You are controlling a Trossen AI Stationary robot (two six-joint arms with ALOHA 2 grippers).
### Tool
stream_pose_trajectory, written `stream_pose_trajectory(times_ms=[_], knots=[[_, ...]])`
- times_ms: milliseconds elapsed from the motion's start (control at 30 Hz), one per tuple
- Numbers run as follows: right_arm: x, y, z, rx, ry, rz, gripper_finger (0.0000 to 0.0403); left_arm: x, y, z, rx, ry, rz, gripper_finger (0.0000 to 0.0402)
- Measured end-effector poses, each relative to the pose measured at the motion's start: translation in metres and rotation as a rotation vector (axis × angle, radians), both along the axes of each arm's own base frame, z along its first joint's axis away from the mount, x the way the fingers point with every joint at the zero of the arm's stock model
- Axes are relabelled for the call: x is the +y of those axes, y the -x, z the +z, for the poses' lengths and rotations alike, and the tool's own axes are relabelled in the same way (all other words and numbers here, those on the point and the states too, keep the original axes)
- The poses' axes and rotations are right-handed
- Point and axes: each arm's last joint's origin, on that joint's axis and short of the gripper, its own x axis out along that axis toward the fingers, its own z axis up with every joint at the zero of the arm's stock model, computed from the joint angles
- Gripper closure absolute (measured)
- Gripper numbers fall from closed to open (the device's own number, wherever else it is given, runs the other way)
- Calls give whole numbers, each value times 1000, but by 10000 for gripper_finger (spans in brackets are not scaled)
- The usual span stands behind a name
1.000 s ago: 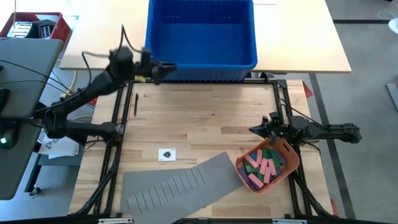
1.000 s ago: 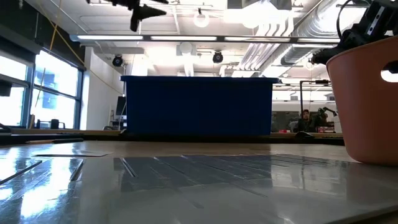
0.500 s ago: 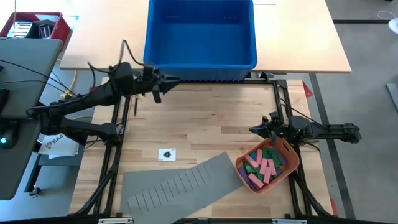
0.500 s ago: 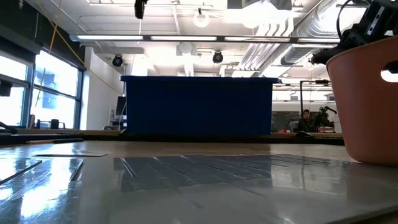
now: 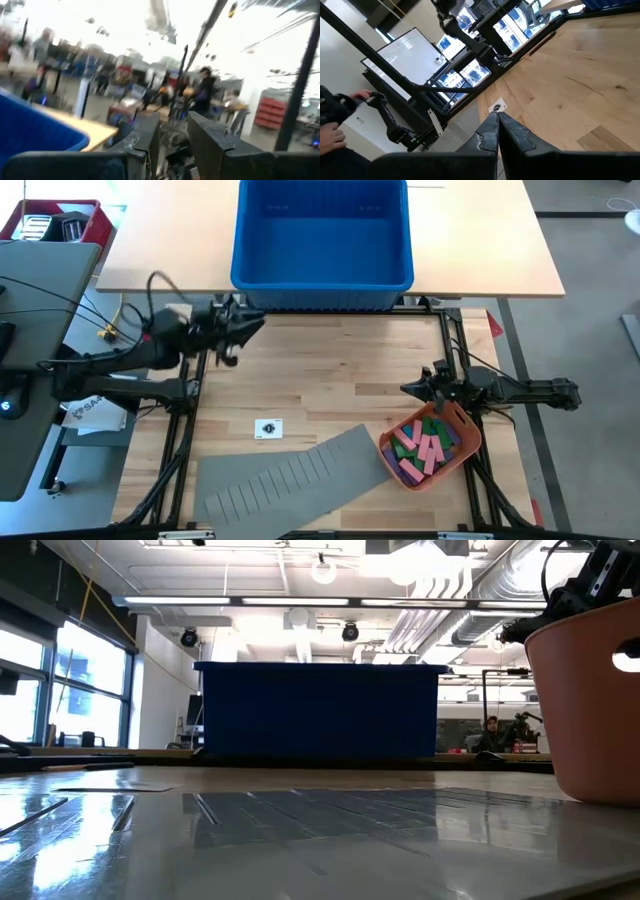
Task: Sort blocks
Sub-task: Return to Home Position
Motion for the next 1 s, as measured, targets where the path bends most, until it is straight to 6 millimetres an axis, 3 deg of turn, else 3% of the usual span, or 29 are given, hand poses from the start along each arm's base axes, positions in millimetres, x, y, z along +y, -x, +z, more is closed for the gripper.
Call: stream_pose_trajectory(times_ms=[267,567,1000], knots=[[0,0,0,0,0,0,402,-27,40,-59,-268,-89,72,312],[0,0,0,0,-2,0,402,-37,83,-93,-352,-137,137,312],[0,0,0,0,-2,0,402,-38,105,-140,-387,-120,134,312]])
